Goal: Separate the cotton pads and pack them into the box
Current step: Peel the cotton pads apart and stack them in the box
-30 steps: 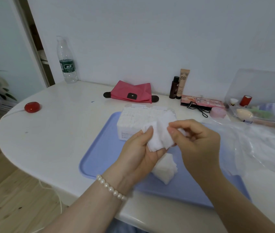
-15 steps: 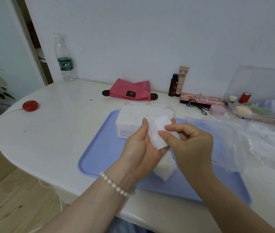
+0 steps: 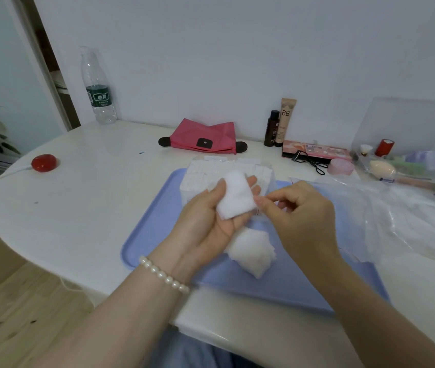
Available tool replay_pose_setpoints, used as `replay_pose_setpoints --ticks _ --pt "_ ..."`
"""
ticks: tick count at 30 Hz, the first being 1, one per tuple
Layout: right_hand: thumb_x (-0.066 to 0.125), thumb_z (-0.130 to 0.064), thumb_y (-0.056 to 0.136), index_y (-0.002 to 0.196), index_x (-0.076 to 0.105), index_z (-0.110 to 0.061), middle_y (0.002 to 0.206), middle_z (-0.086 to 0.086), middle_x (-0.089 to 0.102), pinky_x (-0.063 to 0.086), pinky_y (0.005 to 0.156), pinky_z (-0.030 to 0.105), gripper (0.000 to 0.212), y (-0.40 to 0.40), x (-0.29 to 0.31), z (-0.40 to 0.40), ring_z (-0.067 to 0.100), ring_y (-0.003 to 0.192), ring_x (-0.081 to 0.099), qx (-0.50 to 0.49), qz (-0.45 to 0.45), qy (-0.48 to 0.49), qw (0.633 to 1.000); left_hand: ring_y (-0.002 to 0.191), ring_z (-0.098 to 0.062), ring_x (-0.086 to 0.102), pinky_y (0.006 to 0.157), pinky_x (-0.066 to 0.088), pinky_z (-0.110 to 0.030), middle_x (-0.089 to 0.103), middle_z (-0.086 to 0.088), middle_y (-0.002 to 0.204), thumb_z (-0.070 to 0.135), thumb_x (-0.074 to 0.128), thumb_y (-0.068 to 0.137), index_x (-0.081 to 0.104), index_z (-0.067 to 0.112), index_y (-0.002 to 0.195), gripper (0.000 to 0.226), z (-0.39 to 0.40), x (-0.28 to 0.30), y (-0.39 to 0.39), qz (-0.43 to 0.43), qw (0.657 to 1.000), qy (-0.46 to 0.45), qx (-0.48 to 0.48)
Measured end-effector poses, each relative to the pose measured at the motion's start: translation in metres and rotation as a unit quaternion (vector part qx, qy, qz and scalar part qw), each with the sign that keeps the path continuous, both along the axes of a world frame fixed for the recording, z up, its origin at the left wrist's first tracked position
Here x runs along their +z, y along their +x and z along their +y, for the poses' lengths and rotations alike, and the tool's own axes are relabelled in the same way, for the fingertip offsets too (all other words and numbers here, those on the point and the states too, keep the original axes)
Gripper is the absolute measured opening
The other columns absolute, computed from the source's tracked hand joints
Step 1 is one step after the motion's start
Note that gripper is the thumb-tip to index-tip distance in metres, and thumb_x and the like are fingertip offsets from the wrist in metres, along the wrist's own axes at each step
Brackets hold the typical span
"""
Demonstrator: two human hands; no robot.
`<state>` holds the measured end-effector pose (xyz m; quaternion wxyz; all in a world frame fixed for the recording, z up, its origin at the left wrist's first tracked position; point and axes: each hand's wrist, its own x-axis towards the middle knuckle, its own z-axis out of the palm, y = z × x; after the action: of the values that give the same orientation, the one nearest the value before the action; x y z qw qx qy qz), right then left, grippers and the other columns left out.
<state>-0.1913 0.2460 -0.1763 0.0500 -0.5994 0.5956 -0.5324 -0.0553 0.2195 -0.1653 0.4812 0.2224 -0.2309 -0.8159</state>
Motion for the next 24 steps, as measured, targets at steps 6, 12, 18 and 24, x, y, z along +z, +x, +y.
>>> replay_pose_setpoints --ticks 6,12,18,24 --pt "0.078 -0.012 0.073 0.07 0.068 -0.022 0.062 -0.013 0.057 0.038 0.057 0.01 0.015 -0.015 0.011 -0.002 0.0 0.056 0.052 0.152 0.075 0.212 0.963 0.083 -0.025 0.072 0.064 0.06 -0.034 0.069 -0.019 0.108 0.014 0.039 0.099 0.049 -0.005 0.125 0.033 -0.016 -0.006 0.035 -0.149 0.989 0.007 0.02" --pt "0.081 -0.024 0.069 0.117 0.059 -0.022 0.099 -0.007 0.048 0.034 0.073 0.02 0.053 -0.002 0.001 0.0 0.01 0.087 0.044 0.174 0.239 0.306 0.905 0.084 -0.026 0.071 0.072 0.057 -0.037 0.069 -0.02 0.106 0.013 0.039 0.099 0.058 0.0 0.108 0.025 -0.011 -0.017 0.04 -0.219 0.976 0.008 0.004" --pt "0.081 -0.029 0.069 0.108 0.055 -0.028 0.084 -0.017 0.037 0.034 0.064 0.019 0.046 -0.003 0.001 0.001 0.003 0.074 0.039 0.165 0.209 0.345 0.9 0.083 -0.026 0.071 0.075 0.055 -0.039 0.07 -0.019 0.102 0.014 0.039 0.099 0.057 -0.001 0.112 0.027 -0.011 -0.02 0.04 -0.214 0.977 0.006 0.004" --pt "0.082 -0.022 0.065 0.077 0.05 -0.028 0.085 -0.01 0.045 0.036 0.062 0.02 0.035 -0.004 -0.001 0.001 0.004 0.069 0.04 0.183 0.176 0.332 0.908 0.08 -0.026 0.072 0.072 0.057 -0.04 0.072 -0.017 0.096 0.015 0.04 0.099 0.057 0.001 0.11 0.024 -0.01 -0.021 0.042 -0.216 0.976 0.0 0.0"
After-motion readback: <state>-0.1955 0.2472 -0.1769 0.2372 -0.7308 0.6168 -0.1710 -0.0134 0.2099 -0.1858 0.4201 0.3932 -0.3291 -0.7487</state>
